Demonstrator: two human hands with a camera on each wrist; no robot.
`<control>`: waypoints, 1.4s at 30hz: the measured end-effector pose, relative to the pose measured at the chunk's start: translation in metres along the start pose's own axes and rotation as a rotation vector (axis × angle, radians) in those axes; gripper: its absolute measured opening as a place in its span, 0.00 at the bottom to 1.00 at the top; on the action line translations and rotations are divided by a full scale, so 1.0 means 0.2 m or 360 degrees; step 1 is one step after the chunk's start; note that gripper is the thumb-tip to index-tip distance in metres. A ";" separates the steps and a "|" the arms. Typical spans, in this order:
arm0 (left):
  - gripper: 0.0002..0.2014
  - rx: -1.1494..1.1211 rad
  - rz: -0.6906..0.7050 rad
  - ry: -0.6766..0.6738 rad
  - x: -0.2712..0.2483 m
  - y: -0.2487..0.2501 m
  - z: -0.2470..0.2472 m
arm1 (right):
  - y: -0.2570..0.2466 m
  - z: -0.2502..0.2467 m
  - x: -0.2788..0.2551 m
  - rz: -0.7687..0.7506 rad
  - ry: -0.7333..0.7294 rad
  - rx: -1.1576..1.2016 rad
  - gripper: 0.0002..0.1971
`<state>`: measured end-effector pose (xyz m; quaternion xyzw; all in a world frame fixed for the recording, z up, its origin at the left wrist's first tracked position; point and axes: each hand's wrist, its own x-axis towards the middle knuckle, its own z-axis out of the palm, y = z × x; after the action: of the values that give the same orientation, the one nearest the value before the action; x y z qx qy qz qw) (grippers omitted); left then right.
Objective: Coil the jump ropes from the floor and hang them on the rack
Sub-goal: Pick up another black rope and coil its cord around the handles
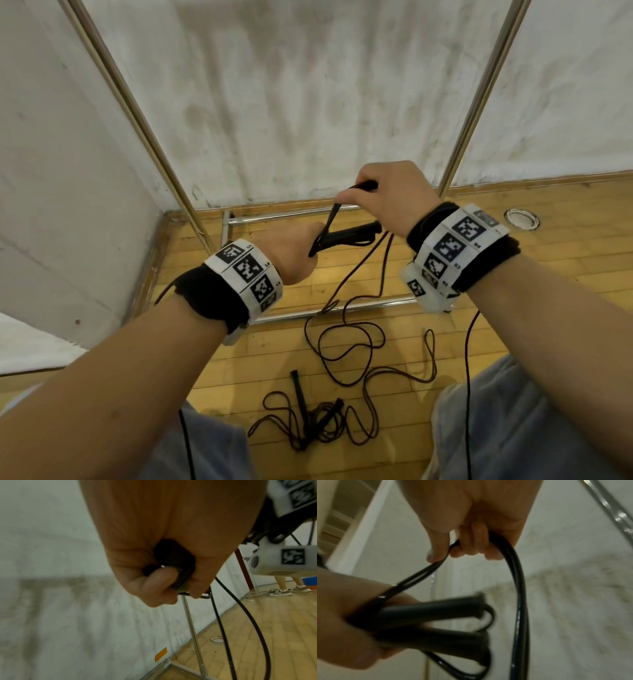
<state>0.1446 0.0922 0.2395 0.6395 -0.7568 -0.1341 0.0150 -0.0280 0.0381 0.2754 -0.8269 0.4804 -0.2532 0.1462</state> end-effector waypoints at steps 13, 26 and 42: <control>0.09 -0.1280 0.0243 0.0258 -0.11 0.05 -0.22 | 0.06 -0.01 0.03 0.0358 -0.0180 0.1064 0.10; 0.07 -0.1895 -0.0252 0.0585 -0.05 0.02 -0.25 | -0.12 0.23 -0.09 0.0059 -0.0321 0.0396 0.19; 0.17 -0.0477 -0.0367 0.0679 0.03 -0.07 -0.05 | -0.19 0.18 -0.09 -0.0126 -0.0483 0.0338 0.16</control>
<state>0.1580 0.0819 0.2445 0.7258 -0.6306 -0.1079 0.2529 0.0113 0.0721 0.2592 -0.8538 0.3905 -0.1803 0.2933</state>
